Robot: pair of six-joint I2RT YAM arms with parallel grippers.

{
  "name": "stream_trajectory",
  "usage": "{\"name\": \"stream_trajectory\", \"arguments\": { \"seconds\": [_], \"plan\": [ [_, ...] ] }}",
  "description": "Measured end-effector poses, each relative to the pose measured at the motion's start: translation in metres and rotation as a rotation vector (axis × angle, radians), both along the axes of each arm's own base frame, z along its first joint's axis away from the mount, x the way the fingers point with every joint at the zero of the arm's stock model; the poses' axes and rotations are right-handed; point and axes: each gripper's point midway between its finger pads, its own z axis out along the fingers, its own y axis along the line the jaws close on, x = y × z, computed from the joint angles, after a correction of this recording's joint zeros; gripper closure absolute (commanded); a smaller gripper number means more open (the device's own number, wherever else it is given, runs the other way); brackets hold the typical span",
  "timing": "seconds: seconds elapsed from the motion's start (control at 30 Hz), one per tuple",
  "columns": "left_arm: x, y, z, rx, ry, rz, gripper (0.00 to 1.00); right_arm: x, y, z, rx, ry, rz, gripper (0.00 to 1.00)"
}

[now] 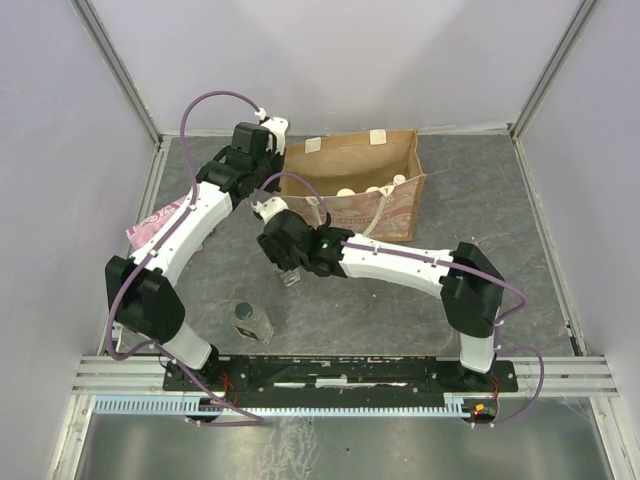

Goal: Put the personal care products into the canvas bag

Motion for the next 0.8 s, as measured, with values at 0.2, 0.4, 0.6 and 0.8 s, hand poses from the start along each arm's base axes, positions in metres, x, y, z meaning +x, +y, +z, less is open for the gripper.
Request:
{"name": "stream_trajectory", "arguments": {
  "seconds": [0.2, 0.4, 0.6, 0.8],
  "plan": [
    [0.000, 0.000, 0.000, -0.001, 0.001, -0.001, 0.97, -0.006, -0.015, 0.001, -0.050, 0.009, -0.010, 1.00],
    [0.000, 0.000, 0.000, -0.001, 0.001, -0.001, 0.97, -0.031, -0.061, 0.008, -0.183, 0.085, -0.014, 1.00],
    [0.000, 0.000, 0.000, -0.001, 0.000, -0.001, 0.97, -0.052, -0.093, 0.064, -0.198, 0.120, -0.006, 1.00],
    [0.000, 0.000, -0.001, 0.000, 0.000, 0.000, 0.97, -0.053, -0.104, 0.166, -0.026, 0.021, -0.014, 1.00]
  ]
}}
